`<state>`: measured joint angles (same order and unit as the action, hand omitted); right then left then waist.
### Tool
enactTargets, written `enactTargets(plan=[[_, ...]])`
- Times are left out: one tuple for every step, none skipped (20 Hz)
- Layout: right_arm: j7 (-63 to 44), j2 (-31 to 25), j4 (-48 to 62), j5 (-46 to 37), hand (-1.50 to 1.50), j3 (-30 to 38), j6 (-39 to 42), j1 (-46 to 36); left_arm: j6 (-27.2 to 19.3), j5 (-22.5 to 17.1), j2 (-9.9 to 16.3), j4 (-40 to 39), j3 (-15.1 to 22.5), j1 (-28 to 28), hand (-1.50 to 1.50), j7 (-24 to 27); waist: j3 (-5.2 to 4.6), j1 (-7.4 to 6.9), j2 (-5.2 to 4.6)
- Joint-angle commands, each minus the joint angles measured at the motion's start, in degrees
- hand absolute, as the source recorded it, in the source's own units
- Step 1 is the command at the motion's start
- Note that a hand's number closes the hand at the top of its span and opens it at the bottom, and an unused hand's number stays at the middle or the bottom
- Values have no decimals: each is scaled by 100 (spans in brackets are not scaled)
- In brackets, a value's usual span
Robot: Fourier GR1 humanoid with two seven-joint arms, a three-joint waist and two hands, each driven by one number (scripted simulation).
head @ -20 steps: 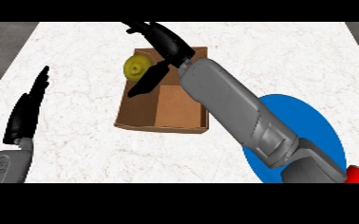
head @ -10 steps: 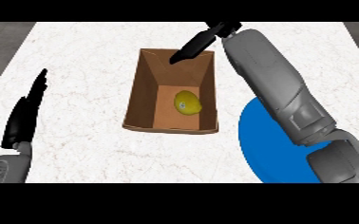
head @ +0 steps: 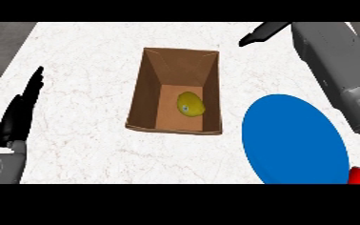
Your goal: Pick the lemon from the plate and place it in the cardboard box
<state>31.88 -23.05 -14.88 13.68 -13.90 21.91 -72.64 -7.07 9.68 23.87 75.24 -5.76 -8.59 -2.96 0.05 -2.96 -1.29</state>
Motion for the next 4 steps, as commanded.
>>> enactTargets(plan=[[476, -360, 356, -247, -150, -57, 401, 26, -248, 222, -362, -66, 253, -156, 0, -63, 2, -44, -48], [597, -589, 402, -274, -150, -62, 653, 62, -4, -9, -41, -199, -65, -15, 0, 193, 1, -93, -58], [543, -636, 450, -402, -150, -160, 693, -70, -117, 128, -242, -57, 155, -86, 0, 48, 4, -125, -68], [730, -653, 451, -531, -150, -251, 652, 7, -179, 200, -278, 69, 220, -206, 0, -115, 8, -118, -63]])
